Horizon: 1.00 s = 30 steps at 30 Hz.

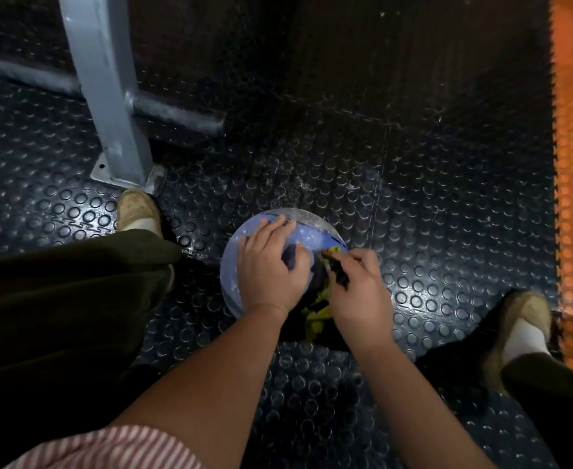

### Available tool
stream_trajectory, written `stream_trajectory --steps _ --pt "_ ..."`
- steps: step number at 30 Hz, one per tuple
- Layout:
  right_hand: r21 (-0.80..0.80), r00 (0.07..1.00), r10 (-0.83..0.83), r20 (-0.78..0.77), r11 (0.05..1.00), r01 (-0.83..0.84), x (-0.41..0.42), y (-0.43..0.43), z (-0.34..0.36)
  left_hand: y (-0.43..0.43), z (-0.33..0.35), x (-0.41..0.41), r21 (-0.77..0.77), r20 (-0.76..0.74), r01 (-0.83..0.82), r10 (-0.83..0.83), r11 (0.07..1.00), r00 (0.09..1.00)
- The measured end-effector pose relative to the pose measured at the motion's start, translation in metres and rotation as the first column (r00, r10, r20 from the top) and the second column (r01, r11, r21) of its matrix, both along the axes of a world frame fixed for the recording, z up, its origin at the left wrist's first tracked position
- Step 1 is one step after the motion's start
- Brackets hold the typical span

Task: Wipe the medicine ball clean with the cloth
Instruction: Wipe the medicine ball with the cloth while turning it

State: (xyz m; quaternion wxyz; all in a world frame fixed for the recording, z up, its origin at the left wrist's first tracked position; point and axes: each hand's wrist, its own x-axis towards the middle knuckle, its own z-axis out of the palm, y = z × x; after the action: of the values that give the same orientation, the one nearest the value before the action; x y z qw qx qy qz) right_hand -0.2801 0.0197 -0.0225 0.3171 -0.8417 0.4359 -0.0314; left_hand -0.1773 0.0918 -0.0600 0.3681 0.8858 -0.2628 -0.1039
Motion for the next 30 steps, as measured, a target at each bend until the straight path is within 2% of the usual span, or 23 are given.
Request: stream_trajectory --steps 6,11,15,17,20,24,30 --pt "-0.051 0.988 0.115 -0.106 0.991 -0.121 0.043 -0.029 0.003 0.002 -0.001 0.002 0.006 0.003 -0.065 0.065 0.998 0.998" --pt "-0.008 0.987 0.139 -0.075 0.99 -0.14 0.018 -0.007 0.005 -0.001 0.001 0.009 -0.049 -0.059 -0.123 0.12 0.991 0.991" --pt "0.018 0.988 0.105 -0.111 0.994 -0.104 -0.008 0.011 0.009 0.0 0.0 0.0 -0.008 -0.007 -0.079 0.079 0.997 0.997" --pt "-0.013 0.986 0.085 -0.141 0.996 -0.088 -0.003 0.006 0.01 0.002 -0.001 -0.006 0.028 0.046 -0.062 0.061 0.998 0.997" --pt "-0.074 0.986 0.076 -0.152 0.993 -0.088 0.016 -0.011 0.008 0.002 -0.001 -0.01 0.06 0.044 -0.076 0.073 0.995 0.996" --pt "-0.022 0.96 0.194 -0.2 0.979 -0.203 0.054 -0.04 0.003 0.003 -0.002 -0.009 0.044 0.068 -0.113 0.11 0.993 0.992" --pt "-0.009 0.969 0.218 -0.112 0.975 -0.221 0.015 0.0 0.014 0.004 0.001 -0.003 -0.007 0.013 -0.148 0.148 0.989 0.989"
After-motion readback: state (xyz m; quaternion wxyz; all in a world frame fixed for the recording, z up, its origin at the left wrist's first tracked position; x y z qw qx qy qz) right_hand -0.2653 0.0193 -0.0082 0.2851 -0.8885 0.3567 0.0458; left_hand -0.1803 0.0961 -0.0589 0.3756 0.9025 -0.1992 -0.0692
